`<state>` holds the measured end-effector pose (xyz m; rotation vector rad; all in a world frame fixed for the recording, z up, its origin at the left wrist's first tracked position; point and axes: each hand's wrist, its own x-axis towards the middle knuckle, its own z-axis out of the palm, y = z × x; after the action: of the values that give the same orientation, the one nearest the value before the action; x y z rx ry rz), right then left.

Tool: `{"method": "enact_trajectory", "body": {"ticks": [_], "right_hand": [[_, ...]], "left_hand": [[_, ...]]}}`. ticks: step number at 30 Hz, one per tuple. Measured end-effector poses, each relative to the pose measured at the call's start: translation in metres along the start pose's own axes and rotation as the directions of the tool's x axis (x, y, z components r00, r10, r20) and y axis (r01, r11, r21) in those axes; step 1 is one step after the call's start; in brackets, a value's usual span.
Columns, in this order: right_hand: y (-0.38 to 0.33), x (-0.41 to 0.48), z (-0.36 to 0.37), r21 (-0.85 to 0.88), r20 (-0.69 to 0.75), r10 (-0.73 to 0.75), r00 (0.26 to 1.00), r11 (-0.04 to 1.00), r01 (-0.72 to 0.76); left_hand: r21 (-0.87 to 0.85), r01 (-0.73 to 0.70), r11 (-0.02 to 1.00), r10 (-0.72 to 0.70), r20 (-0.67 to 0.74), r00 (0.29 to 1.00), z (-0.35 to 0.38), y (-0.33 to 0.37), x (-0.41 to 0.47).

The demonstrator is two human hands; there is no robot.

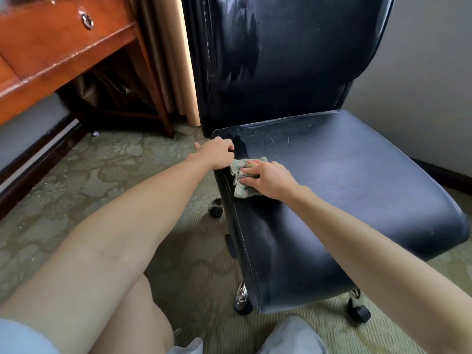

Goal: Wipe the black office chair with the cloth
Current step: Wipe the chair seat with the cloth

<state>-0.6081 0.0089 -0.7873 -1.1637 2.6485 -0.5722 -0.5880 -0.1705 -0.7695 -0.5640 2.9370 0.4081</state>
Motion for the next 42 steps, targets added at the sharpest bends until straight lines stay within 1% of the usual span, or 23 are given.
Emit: {"method": "enact_trajectory", "body": {"ticks": [4, 7, 11, 14, 17, 19, 21, 23, 25, 27, 29, 32, 34, 38, 42], "right_hand": [[0.0, 0.013, -0.004, -0.034, -0.043, 0.018, 0.999, 0.999, -0.019], [0.001, 0.017, -0.004, -0.057, -0.034, 0.013, 0.999, 0.998, -0.015], [0.0, 0.022, -0.004, -0.079, -0.031, -0.016, 0.999, 0.997, 0.014], [0.001, 0.022, 0.0, -0.094, -0.009, -0.022, 1.0, 0.995, 0.021], [0.005, 0.027, 0.003, -0.081, -0.021, -0.003, 1.0, 0.997, 0.002], [0.009, 0.037, 0.0, -0.111, -0.065, 0.051, 0.997, 0.992, -0.058], [0.018, 0.049, -0.007, -0.11, -0.13, 0.156, 0.979, 0.979, -0.17], [0.03, 0.063, -0.018, -0.064, -0.161, 0.258, 0.953, 0.961, -0.271], [0.04, 0.076, -0.027, -0.017, -0.156, 0.303, 0.94, 0.951, -0.309], [0.045, 0.089, -0.032, 0.001, -0.138, 0.288, 0.948, 0.957, -0.291], [0.045, 0.101, -0.036, -0.018, -0.092, 0.245, 0.965, 0.969, -0.247], [0.046, 0.117, -0.041, -0.054, -0.015, 0.194, 0.981, 0.979, -0.195], [0.049, 0.124, -0.043, -0.096, 0.009, 0.178, 0.984, 0.98, -0.176], [0.053, 0.124, -0.039, -0.158, 0.03, 0.177, 0.984, 0.973, -0.17], [0.05, 0.112, -0.037, -0.156, 0.001, 0.15, 0.989, 0.977, -0.148]], "left_hand": [[-0.002, -0.009, 1.0, 0.009, 0.024, 1.0, 0.001, -0.005, 0.014], [-0.009, -0.029, 1.0, 0.029, 0.082, 0.996, -0.002, -0.009, 0.022], [0.04, -0.043, 0.998, 0.038, 0.133, 0.99, -0.006, -0.005, 0.029], [0.043, -0.027, 0.999, 0.021, 0.141, 0.99, -0.009, -0.001, 0.039], [0.013, 0.0, 1.0, -0.002, 0.147, 0.989, -0.01, 0.005, 0.045], [-0.012, 0.02, 1.0, -0.018, 0.142, 0.99, -0.012, 0.006, 0.045], [-0.02, 0.036, 0.999, -0.033, 0.144, 0.989, -0.015, 0.004, 0.045], [0.01, 0.034, 0.999, -0.035, 0.139, 0.99, -0.019, 0.0, 0.049], [0.059, 0.004, 0.998, -0.014, 0.16, 0.987, -0.021, 0.0, 0.053], [0.098, -0.043, 0.994, 0.021, 0.218, 0.976, -0.019, 0.004, 0.057], [0.1, -0.058, 0.993, 0.03, 0.261, 0.965, -0.015, 0.007, 0.06], [0.096, -0.054, 0.994, 0.026, 0.273, 0.962, -0.013, 0.01, 0.066], [0.112, -0.053, 0.992, 0.02, 0.276, 0.961, -0.014, 0.013, 0.071], [0.125, -0.035, 0.991, -0.002, 0.284, 0.959, -0.015, 0.02, 0.075], [0.061, -0.007, 0.998, -0.01, 0.267, 0.964, -0.011, 0.019, 0.07]]}}
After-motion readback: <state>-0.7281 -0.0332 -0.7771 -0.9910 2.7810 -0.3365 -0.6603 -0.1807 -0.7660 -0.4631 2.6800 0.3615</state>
